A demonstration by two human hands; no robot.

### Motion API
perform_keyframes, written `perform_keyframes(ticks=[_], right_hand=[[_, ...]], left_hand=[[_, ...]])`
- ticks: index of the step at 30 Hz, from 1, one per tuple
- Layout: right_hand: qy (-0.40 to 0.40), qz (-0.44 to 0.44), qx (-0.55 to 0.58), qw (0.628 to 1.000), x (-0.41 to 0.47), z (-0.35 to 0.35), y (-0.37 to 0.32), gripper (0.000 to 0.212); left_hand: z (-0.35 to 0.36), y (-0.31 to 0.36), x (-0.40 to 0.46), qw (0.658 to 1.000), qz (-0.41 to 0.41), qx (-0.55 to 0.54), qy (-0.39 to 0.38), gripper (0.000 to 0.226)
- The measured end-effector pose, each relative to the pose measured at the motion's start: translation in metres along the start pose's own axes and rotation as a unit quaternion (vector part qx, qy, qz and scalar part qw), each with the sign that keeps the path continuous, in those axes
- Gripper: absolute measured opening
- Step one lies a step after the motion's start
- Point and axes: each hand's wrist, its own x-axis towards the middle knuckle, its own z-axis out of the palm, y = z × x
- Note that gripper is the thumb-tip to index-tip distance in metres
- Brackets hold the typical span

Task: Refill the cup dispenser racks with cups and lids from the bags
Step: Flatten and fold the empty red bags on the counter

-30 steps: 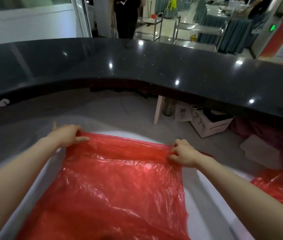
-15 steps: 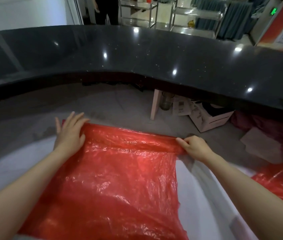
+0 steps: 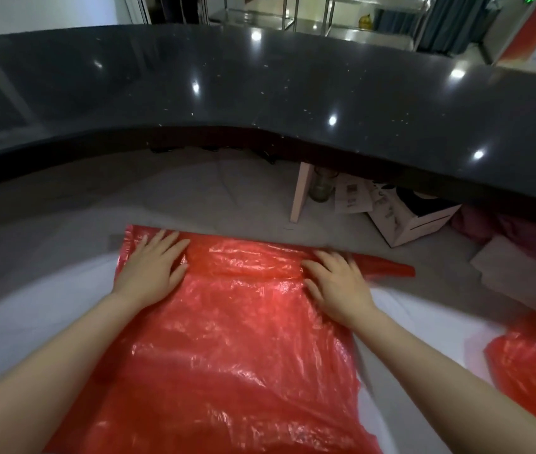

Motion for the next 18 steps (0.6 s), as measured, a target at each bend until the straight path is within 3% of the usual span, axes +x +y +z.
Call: perform_keyframes(ticks=[1,3,7,11,15,18], right_hand=[[-0.067,0.046,-0.002,0.997,0.0,0.004,0.004,0.054],[-0.126,0.1,-0.019,0.987,0.0,0.014,0.017,0.069],[-0.149,0.132,-0.029,0.98,0.0,0.017,0.042,0.08],[-0.146,0.133,-0.024,0.98,-0.001,0.013,0.054,0.075],[-0.178,0.14,-0.033,0.973,0.004,0.001,0.053,0.073],[-0.107,0.136,-0.078,0.982,0.005,-0.017,0.035,0.071]], left_hand=[[0.005,-0.001,0.001,0.999,-0.016,0.01,-0.028,0.058],[0.015,-0.006,0.003,0.997,-0.043,0.01,-0.064,0.062],[0.023,-0.023,0.008,0.995,-0.045,-0.005,-0.085,0.072],[0.017,-0.035,0.008,0.996,-0.028,-0.026,-0.085,0.091],[0.011,-0.035,-0.003,0.99,-0.043,-0.116,-0.063,0.073],[0.0,-0.032,-0.018,0.971,-0.069,-0.228,0.018,0.052]])
